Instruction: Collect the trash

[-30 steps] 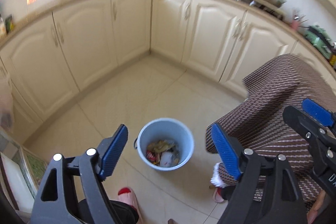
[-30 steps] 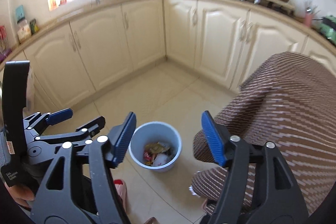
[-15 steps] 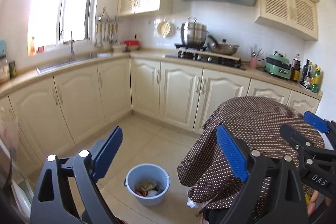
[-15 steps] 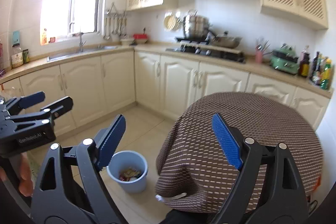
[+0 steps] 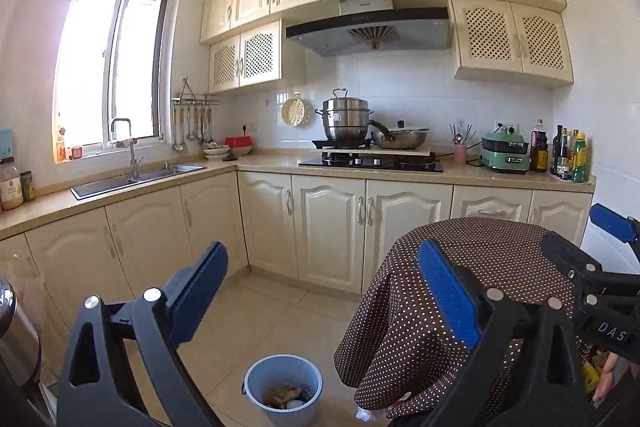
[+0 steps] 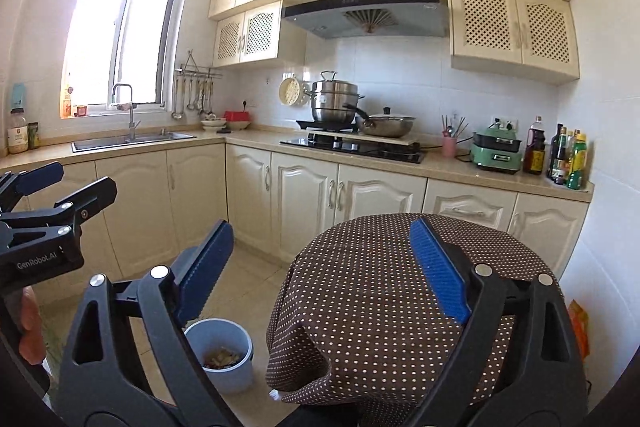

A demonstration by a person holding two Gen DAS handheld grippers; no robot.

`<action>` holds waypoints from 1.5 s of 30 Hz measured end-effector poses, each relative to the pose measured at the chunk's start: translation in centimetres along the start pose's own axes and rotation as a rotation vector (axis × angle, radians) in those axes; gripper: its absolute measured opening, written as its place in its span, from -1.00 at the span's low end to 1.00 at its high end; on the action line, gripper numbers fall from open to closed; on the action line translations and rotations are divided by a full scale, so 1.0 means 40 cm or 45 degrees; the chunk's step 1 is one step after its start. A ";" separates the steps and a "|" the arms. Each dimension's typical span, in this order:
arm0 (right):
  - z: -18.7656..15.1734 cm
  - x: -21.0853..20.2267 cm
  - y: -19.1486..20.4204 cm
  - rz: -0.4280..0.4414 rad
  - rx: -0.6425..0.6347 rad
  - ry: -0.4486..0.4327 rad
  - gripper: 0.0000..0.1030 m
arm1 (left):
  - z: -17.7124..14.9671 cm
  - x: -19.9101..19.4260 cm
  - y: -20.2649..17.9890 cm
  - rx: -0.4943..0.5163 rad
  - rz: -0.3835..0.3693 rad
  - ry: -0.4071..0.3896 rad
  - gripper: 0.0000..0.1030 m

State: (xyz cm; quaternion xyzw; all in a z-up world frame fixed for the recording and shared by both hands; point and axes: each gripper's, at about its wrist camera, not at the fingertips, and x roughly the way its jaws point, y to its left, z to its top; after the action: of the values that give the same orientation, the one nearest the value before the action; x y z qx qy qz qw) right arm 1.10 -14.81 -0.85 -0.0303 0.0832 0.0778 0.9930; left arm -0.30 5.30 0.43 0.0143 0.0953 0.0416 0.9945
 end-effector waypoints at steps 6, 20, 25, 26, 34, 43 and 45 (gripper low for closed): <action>0.000 -0.033 -0.022 -0.025 0.012 -0.023 0.74 | 0.007 -0.030 -0.022 0.004 -0.023 -0.012 0.84; -0.005 -0.042 -0.023 -0.025 0.018 -0.019 0.75 | -0.001 -0.027 -0.017 0.003 -0.022 0.025 0.84; -0.002 -0.037 -0.016 -0.020 0.022 -0.012 0.75 | -0.003 -0.023 -0.021 0.013 -0.026 0.036 0.84; -0.002 -0.036 -0.015 -0.019 0.022 -0.011 0.75 | -0.004 -0.023 -0.022 0.015 -0.025 0.036 0.84; -0.007 -0.036 -0.008 -0.017 0.020 -0.009 0.75 | -0.008 -0.014 -0.017 0.011 -0.020 0.048 0.84; -0.008 -0.034 -0.001 -0.015 0.021 -0.003 0.75 | -0.011 -0.010 -0.016 0.015 -0.018 0.049 0.84; -0.012 -0.034 0.000 -0.015 0.022 0.000 0.75 | -0.013 -0.010 -0.017 0.015 -0.017 0.051 0.84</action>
State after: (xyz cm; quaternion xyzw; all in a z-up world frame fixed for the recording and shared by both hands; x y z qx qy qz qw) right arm -0.32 -15.04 -1.08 -0.0222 0.0837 0.0714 0.9937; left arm -0.71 4.58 -0.02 0.0185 0.1155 0.0348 0.9925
